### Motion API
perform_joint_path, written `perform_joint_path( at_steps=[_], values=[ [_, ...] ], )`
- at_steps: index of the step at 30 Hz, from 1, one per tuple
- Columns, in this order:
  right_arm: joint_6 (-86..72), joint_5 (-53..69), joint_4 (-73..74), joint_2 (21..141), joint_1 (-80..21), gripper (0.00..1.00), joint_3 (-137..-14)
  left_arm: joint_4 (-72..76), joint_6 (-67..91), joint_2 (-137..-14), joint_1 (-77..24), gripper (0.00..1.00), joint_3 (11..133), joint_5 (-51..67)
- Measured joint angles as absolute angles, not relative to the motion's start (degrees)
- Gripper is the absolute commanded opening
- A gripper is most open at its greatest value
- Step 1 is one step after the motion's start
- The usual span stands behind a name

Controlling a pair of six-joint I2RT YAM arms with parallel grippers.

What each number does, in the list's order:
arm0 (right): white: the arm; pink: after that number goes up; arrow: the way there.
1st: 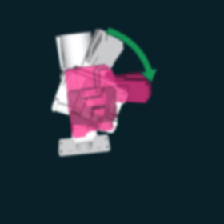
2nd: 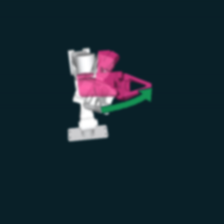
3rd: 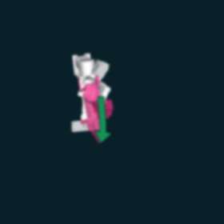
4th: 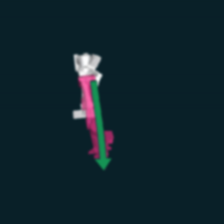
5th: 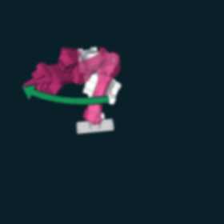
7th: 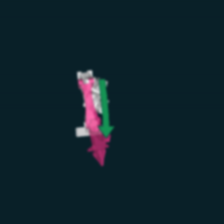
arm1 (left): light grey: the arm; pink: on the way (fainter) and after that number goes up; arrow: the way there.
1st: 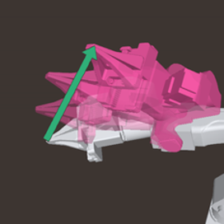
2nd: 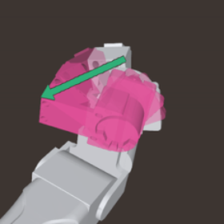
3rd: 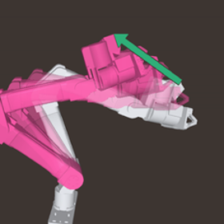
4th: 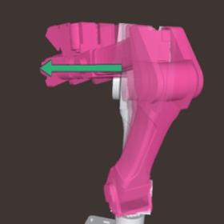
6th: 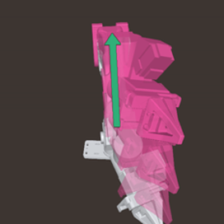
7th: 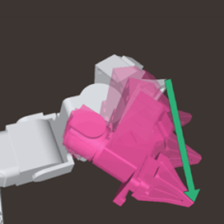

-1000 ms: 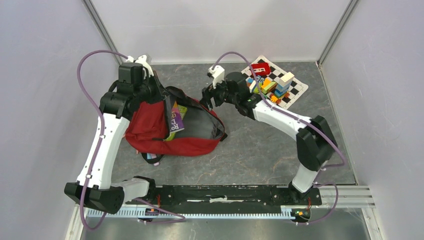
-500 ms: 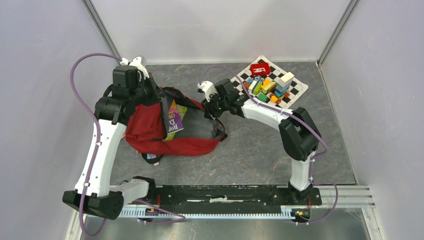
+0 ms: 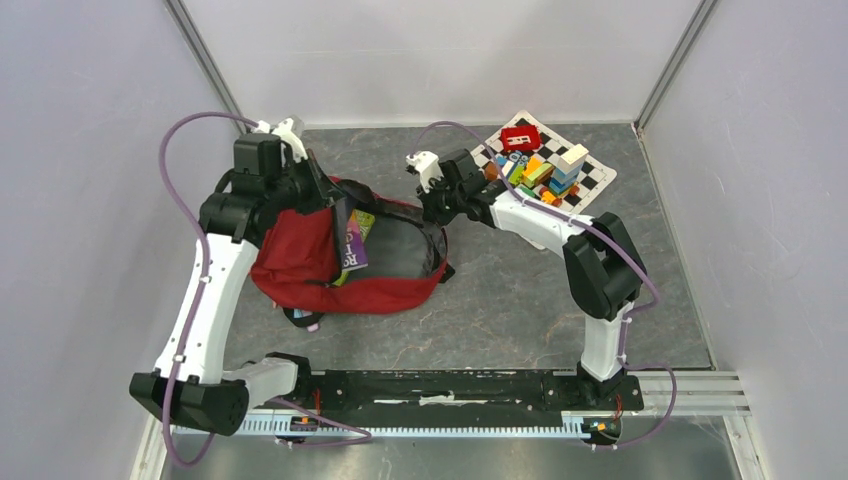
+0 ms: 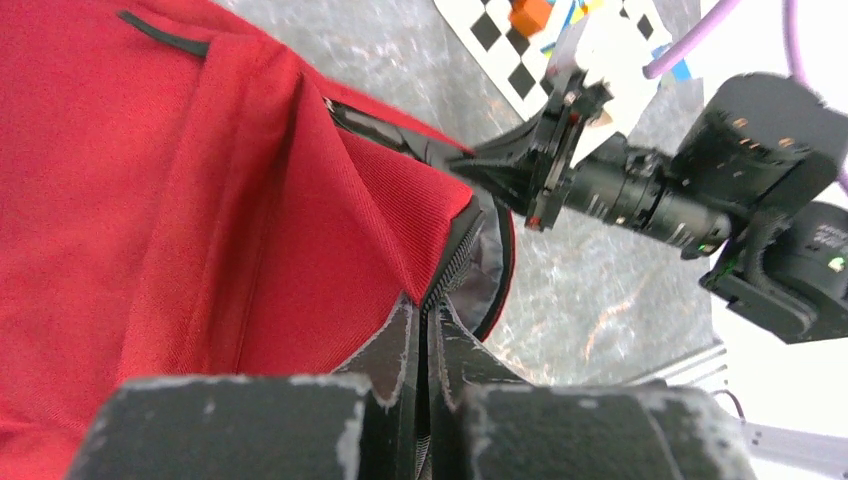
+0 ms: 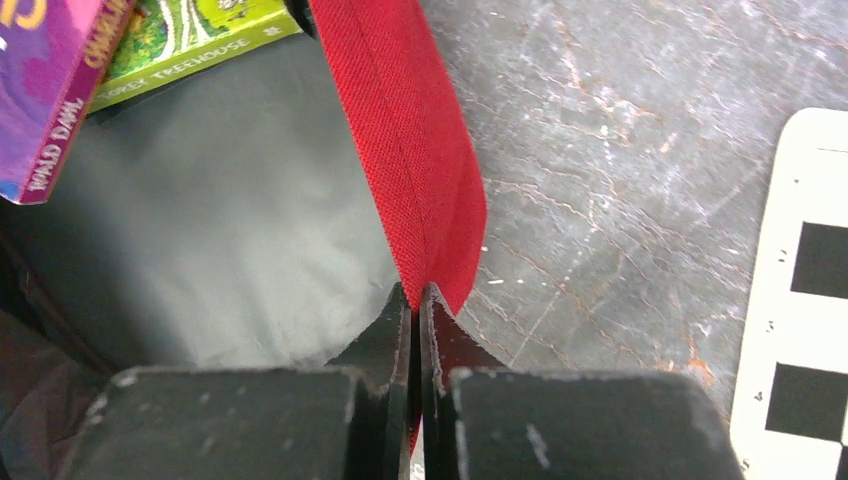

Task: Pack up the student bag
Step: Zip the student bag at the center of the board.

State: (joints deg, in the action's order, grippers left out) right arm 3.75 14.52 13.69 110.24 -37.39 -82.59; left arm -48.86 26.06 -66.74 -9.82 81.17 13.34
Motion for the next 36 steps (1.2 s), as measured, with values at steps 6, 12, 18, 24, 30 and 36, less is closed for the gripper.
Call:
perform_joint_path(
  at_steps=[6, 12, 18, 24, 30, 36],
  values=[
    [0.8, 9.9, 15.0, 107.5, -36.3, 0.0, -82.6, -41.0, 26.7, -69.5, -11.6, 0.04, 70.9, 21.4],
    [-3.4, 9.9, 15.7, 107.2, -33.2, 0.08, -82.6, -32.0, 30.3, -74.5, -21.1, 0.26, 64.9, 22.7],
    [-5.1, 8.9, 16.0, 106.5, -31.1, 0.38, -82.5, -27.6, 31.9, -79.0, -28.7, 0.88, 64.8, 22.5],
    [-4.5, 5.9, 17.1, 100.7, -29.1, 0.67, -82.4, -30.5, 31.8, -74.5, -28.6, 1.0, 66.6, 15.8],
    [-1.1, 9.6, 17.8, 94.8, -28.9, 0.79, -82.4, -38.2, 33.2, -61.8, -21.9, 1.0, 66.0, 6.3],
    [-0.1, 14.1, 19.2, 93.1, -30.6, 0.78, -79.2, -44.4, 38.8, -51.9, -7.3, 1.0, 54.3, 3.1]
  ],
)
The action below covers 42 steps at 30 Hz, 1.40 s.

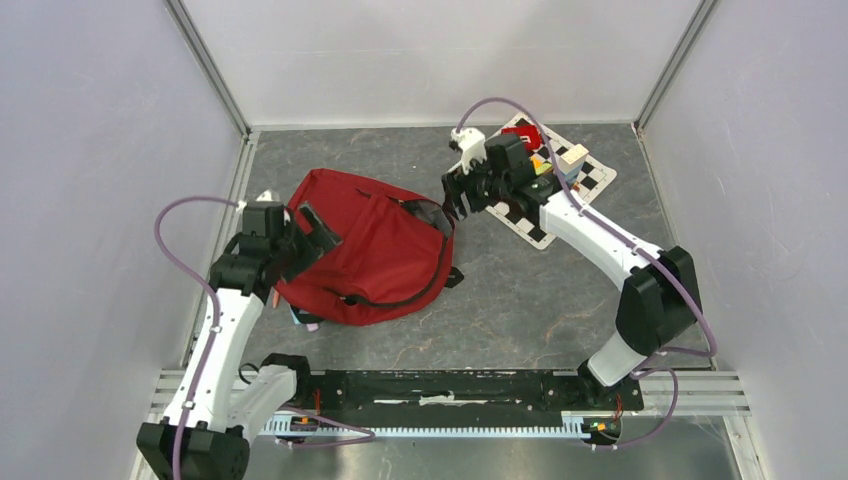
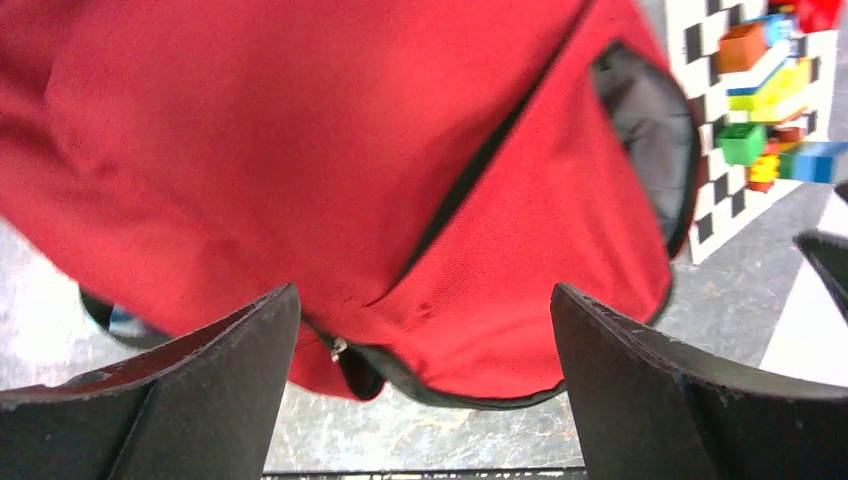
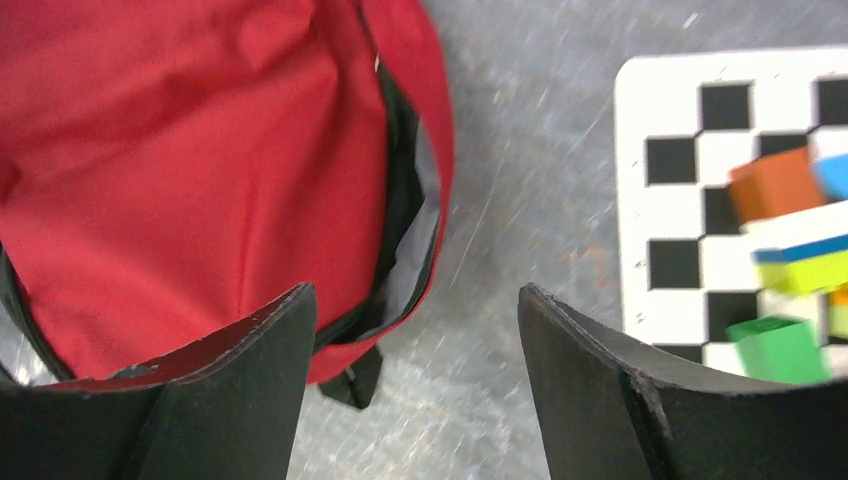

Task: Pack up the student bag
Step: Zip the student bag at the center of the board.

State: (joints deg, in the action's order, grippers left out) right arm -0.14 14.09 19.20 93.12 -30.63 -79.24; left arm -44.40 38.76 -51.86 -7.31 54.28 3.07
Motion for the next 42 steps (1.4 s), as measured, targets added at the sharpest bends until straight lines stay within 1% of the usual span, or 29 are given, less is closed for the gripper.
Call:
perform_joint_path(
  at_steps=[5, 7, 14, 18, 19, 20, 21, 22, 23, 25, 28, 29, 31, 33, 41, 42],
  values=[
    [-2.3, 14.5, 20.6, 92.6, -32.0, 0.79, -71.2, -46.6, 43.1, -50.3, -3.6, 1.0, 47.5, 3.2],
    [-3.4, 14.5, 21.5, 92.6, -32.1, 0.77, -69.1, -46.3, 44.8, -49.5, -2.7, 1.0, 45.6, 3.1],
    [-7.7, 15.0, 21.0, 93.7, -32.1, 0.77, -68.5, -41.3, 50.2, -47.8, -1.8, 1.0, 39.4, 3.1],
    [-8.8, 15.0, 20.1, 97.0, -32.1, 0.77, -69.5, -38.0, 51.7, -49.4, -1.6, 0.93, 37.2, 3.3],
    [-9.0, 15.0, 20.0, 98.1, -32.1, 0.77, -70.0, -37.1, 51.9, -49.6, -1.6, 0.91, 36.9, 3.3],
    [-9.1, 15.0, 19.8, 99.0, -32.1, 0.75, -70.3, -36.2, 51.9, -49.8, -1.6, 0.86, 36.6, 3.4],
    [-9.2, 15.0, 19.6, 100.1, -32.1, 0.68, -70.7, -35.2, 52.0, -50.0, -1.6, 0.82, 36.3, 3.4],
    [-9.2, 15.0, 19.3, 101.1, -32.1, 0.55, -71.0, -34.1, 52.1, -50.2, -1.6, 0.75, 36.0, 3.4],
    [-9.3, 15.1, 19.0, 102.2, -32.1, 0.43, -71.5, -33.1, 52.1, -50.5, -1.6, 0.66, 35.6, 3.6],
    [-9.6, 15.2, 18.9, 104.3, -32.1, 0.26, -72.7, -31.1, 52.1, -51.8, -1.6, 0.52, 35.0, 4.3],
    [-9.8, 15.0, 18.9, 106.5, -32.1, 0.03, -74.8, -29.8, 50.7, -54.7, -1.2, 0.23, 35.0, 4.8],
    [-9.8, 14.9, 19.0, 106.7, -32.1, 0.0, -75.3, -29.4, 50.4, -55.4, -1.2, 0.16, 35.0, 5.0],
    [-9.8, 14.5, 19.4, 106.8, -31.9, 0.0, -76.3, -28.4, 49.1, -55.9, -1.1, 0.07, 35.4, 5.6],
    [-9.8, 13.7, 19.4, 106.8, -31.4, 0.0, -77.4, -27.7, 47.7, -56.2, -1.1, 0.02, 36.8, 6.2],
    [-9.1, 11.6, 19.4, 106.0, -26.9, 0.0, -77.8, -24.1, 42.5, -65.6, -1.1, 0.02, 44.2, 11.4],
    [-9.0, 11.6, 19.4, 105.9, -26.4, 0.05, -77.8, -23.4, 42.1, -66.8, -1.1, 0.02, 45.0, 12.1]
  ],
)
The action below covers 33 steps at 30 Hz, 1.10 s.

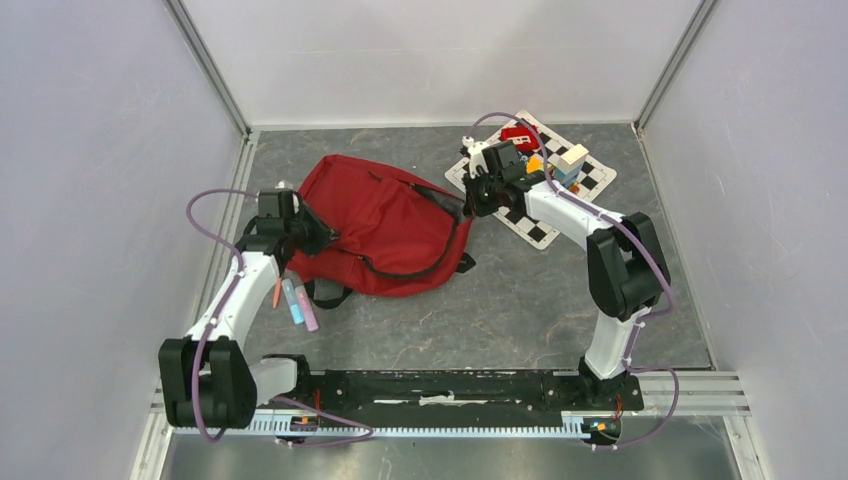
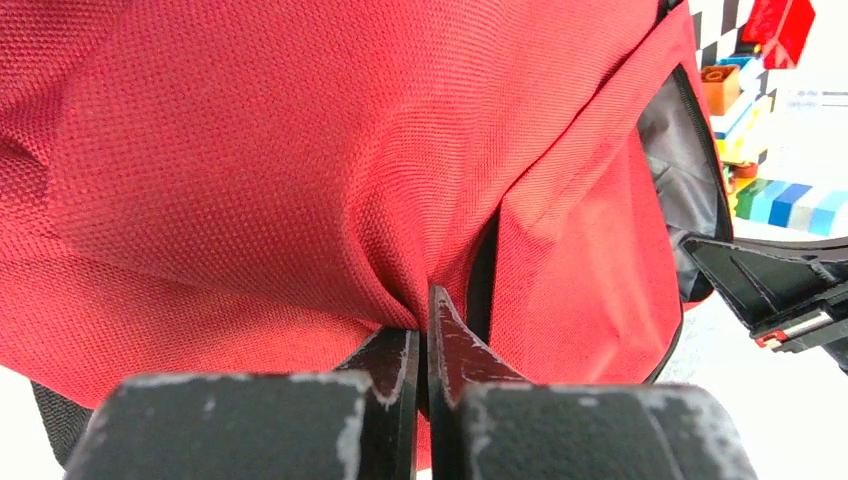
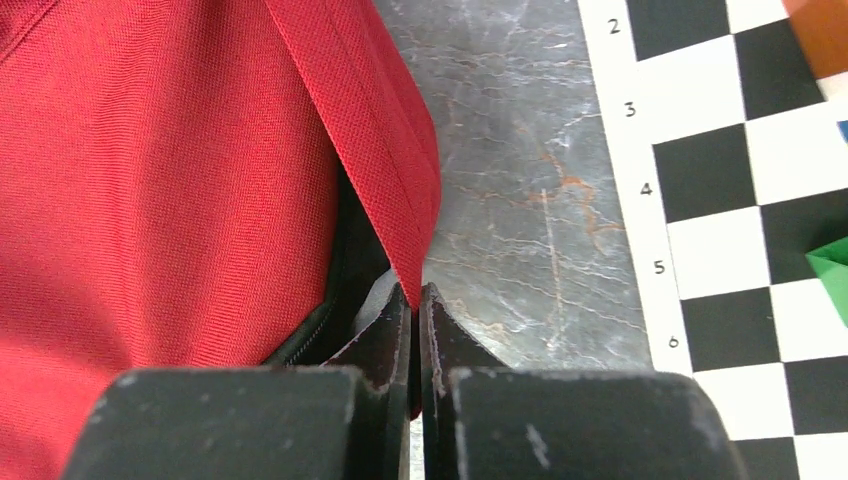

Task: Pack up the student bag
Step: Zip the student bag at the center of the board.

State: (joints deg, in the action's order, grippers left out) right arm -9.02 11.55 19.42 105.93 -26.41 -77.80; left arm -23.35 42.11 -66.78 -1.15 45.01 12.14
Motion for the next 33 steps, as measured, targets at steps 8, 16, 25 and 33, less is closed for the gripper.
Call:
perform_joint_path(
  at_steps=[8, 16, 25, 33],
  values=[
    [-5.5, 10.7, 22.5, 104.4, -25.1, 0.64, -79.7, -22.0, 40.2, -71.6, -1.1, 0.02, 50.3, 15.7],
    [0.2, 17.5, 20.4, 90.7, -28.9, 0.69, -79.7, -26.1, 37.6, -73.7, -1.1, 0.02, 54.8, 18.9],
    [4.0, 20.4, 13.3, 92.0, -50.5, 0.6, -83.2, -29.6, 31.7, -75.5, -0.2, 0.06, 58.0, 21.6],
    [7.9, 19.1, 19.9, 109.0, -56.3, 0.54, -100.7, -30.0, 29.5, -77.4, 1.9, 0.33, 58.0, 24.2]
  ],
)
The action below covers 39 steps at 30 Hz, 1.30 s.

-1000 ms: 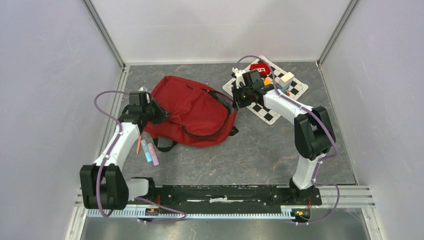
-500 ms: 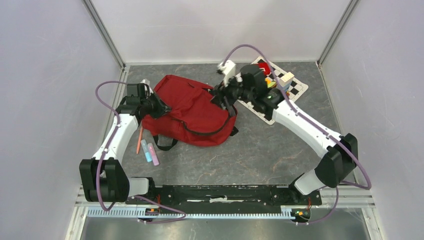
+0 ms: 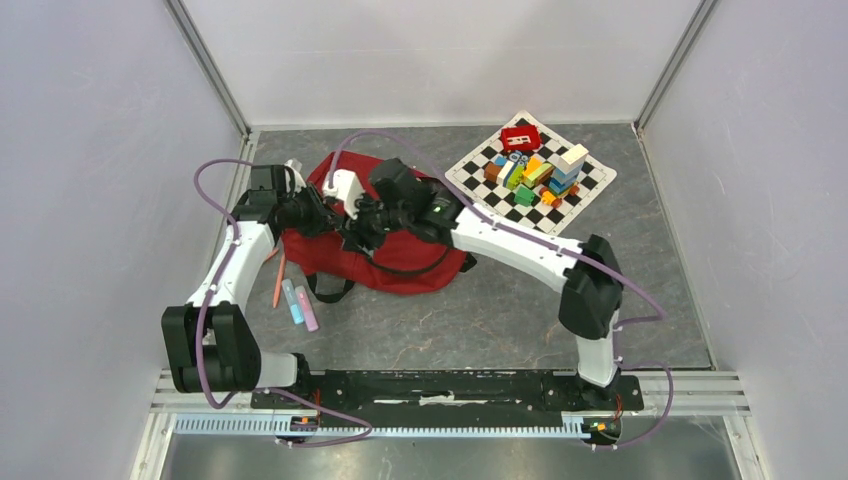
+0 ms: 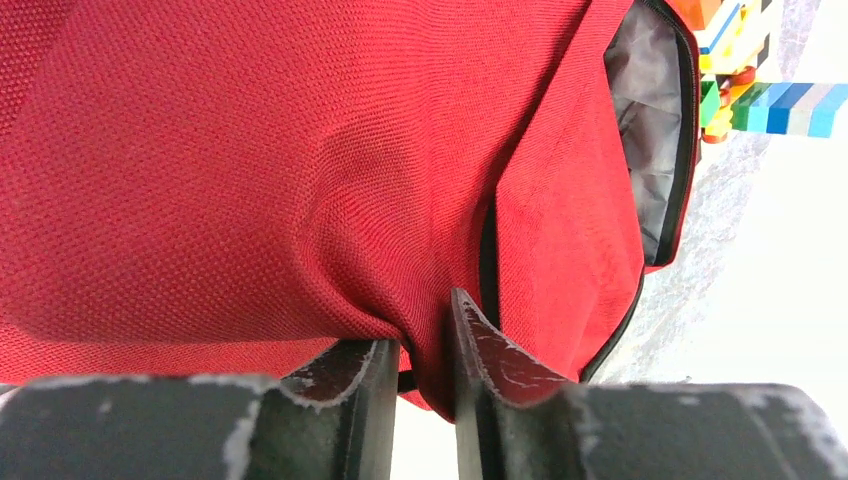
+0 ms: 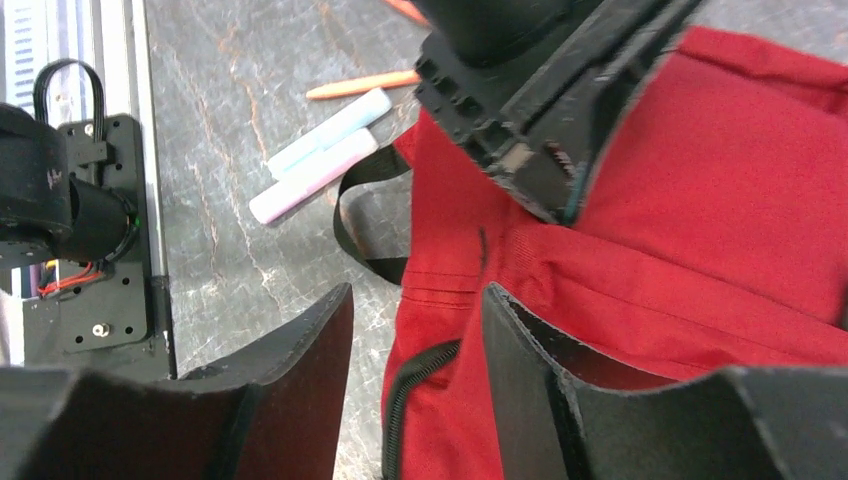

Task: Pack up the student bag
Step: Zip the student bag at the center of the board.

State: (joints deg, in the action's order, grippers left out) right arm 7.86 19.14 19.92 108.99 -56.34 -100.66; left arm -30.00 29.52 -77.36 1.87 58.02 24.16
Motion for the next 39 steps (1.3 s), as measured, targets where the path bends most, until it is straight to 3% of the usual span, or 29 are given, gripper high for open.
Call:
perform_joint_path(
  at_steps=[2, 8, 12, 14, 23, 26, 39],
  values=[
    [8.8, 19.0, 21.6, 111.2, -57.4, 0.54, -102.1, -30.1, 29.4, -77.4, 2.0, 0.4, 58.0, 23.9],
    [11.9, 18.2, 25.4, 115.2, -59.5, 0.54, -103.7, -31.0, 28.8, -77.4, 3.0, 0.42, 58.0, 19.7],
    [14.1, 16.6, 26.3, 117.2, -60.3, 0.54, -105.6, -31.2, 28.4, -77.3, 3.6, 0.5, 58.0, 17.9],
    [15.0, 15.9, 26.3, 117.9, -60.4, 0.54, -106.1, -31.2, 28.4, -77.3, 3.6, 0.5, 58.0, 17.5],
    [17.3, 13.9, 26.2, 121.6, -60.4, 0.5, -108.5, -31.1, 28.6, -77.3, 3.8, 0.12, 58.0, 16.6],
    [18.0, 13.4, 26.2, 122.7, -60.4, 0.49, -108.6, -31.0, 28.7, -77.3, 3.8, 0.08, 58.0, 16.8],
    [23.8, 9.2, 26.2, 125.1, -61.1, 0.49, -109.9, -30.9, 29.9, -77.3, 3.9, 0.07, 58.0, 18.5]
  ],
)
